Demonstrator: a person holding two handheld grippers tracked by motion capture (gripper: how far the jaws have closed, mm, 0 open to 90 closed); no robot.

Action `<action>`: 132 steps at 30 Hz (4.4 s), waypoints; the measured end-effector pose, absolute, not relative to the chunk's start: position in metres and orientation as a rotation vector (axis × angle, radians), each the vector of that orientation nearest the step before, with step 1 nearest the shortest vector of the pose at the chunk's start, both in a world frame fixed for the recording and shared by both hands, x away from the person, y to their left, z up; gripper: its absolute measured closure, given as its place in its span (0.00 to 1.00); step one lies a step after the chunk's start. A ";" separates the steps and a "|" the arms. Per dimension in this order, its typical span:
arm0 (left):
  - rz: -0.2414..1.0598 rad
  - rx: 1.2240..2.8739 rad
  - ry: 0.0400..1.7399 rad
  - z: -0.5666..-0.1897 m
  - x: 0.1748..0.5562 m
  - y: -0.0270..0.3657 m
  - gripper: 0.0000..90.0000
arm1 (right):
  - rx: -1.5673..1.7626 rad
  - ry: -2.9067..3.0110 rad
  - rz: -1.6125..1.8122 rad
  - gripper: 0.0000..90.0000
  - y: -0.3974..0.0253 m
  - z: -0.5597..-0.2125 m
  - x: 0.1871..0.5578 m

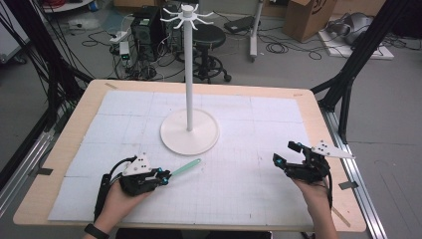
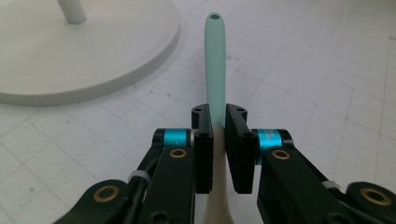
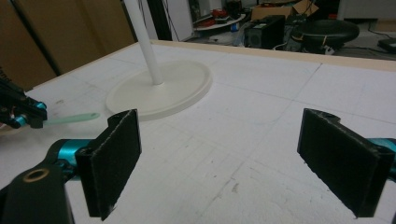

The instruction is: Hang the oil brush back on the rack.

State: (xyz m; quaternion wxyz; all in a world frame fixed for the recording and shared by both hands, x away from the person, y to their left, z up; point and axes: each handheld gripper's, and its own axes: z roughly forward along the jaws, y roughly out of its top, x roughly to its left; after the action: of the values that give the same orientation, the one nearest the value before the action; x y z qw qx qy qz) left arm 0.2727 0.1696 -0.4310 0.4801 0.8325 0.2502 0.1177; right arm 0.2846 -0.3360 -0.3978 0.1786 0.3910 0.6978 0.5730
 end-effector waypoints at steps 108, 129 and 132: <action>0.645 1.591 0.585 -0.172 0.319 0.204 0.91 | 1.109 1.975 1.642 0.15 -0.337 -0.396 0.284; 0.637 1.602 0.617 -0.178 0.336 0.200 0.91 | 1.112 1.975 1.643 0.15 -0.338 -0.397 0.284; 0.647 1.619 0.599 -0.179 0.336 0.198 0.89 | 1.113 1.976 1.643 0.15 -0.338 -0.397 0.284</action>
State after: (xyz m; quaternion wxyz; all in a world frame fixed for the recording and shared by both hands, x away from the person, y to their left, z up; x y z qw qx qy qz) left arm 0.3356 0.1984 -0.1787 0.6045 0.6996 0.2589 0.2794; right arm 0.2842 -0.3377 -0.3970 0.1698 0.3916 0.6954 0.5781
